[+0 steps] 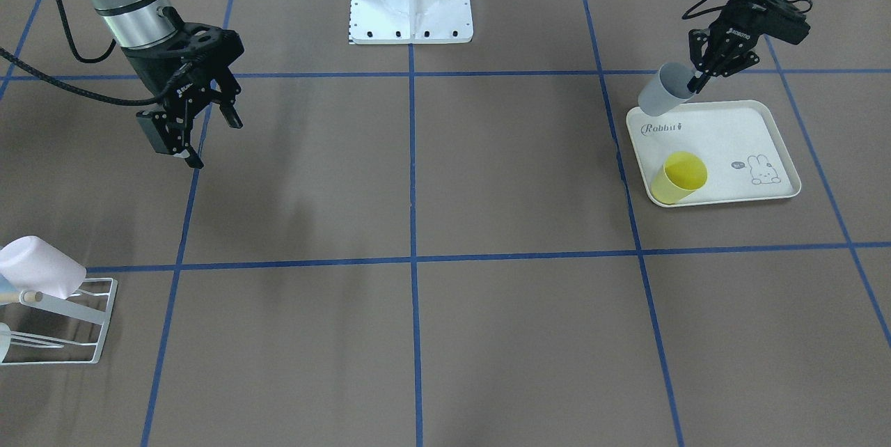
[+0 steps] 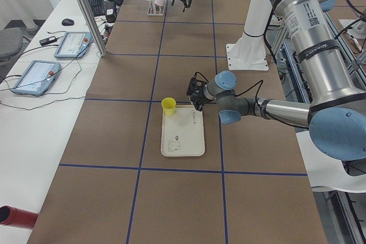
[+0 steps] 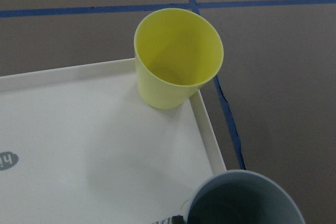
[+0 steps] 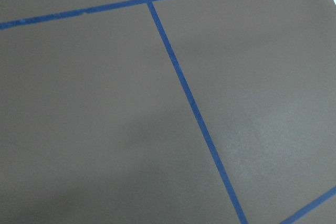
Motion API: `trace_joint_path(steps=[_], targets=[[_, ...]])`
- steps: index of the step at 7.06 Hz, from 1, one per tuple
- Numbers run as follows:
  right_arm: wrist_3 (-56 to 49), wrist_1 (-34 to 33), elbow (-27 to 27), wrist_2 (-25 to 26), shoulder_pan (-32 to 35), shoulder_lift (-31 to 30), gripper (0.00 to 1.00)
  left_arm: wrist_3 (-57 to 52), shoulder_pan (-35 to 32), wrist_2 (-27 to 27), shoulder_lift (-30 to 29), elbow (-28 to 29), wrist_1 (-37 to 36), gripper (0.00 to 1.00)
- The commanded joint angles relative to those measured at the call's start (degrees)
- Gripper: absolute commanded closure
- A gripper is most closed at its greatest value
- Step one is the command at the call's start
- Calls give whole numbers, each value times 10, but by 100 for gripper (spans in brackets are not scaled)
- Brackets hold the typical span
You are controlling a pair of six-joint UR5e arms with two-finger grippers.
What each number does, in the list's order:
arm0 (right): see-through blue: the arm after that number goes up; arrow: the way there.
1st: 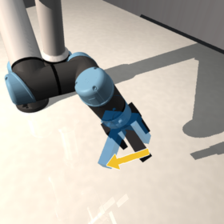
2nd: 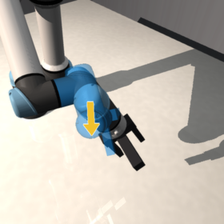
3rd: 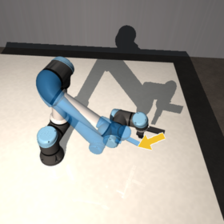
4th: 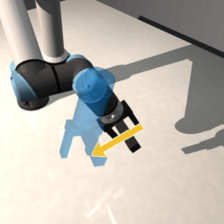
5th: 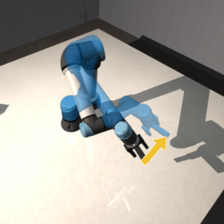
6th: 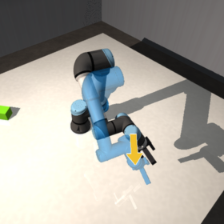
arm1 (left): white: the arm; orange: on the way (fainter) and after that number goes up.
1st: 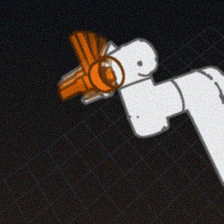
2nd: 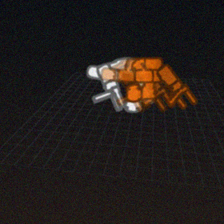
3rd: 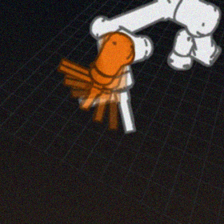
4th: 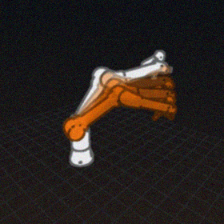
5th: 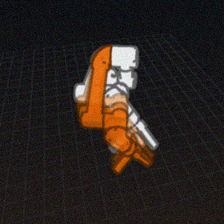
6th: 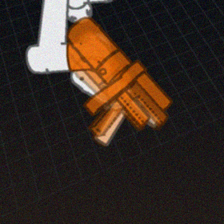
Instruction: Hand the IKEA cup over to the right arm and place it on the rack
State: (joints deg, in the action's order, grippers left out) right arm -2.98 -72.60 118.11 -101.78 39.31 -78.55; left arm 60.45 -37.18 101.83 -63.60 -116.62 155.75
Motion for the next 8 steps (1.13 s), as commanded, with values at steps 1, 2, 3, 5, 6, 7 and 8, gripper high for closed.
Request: trace_joint_path(steps=[1, 2, 3, 5, 6, 7, 8], targets=[[51, 1, -6, 1, -43, 47, 1, 55, -38, 55, -5, -49, 0, 100], [71, 2, -6, 3, -69, 75, 1, 130, -38, 70, -51, -56, 0, 100], [91, 37, -9, 5, -98, 83, 1, 203, -36, 79, -105, -57, 0, 100], [121, 200, -57, 36, -150, 83, 1, 345, -30, 80, -223, -56, 1, 100], [120, 272, -80, 73, -180, 83, 1, 392, -29, 79, -267, -54, 0, 100], [121, 332, -101, 91, -201, 85, 1, 403, -12, 74, -288, -50, 0, 100], [121, 371, -109, 96, -211, 85, 1, 409, 7, 71, -306, -40, 0, 100]])
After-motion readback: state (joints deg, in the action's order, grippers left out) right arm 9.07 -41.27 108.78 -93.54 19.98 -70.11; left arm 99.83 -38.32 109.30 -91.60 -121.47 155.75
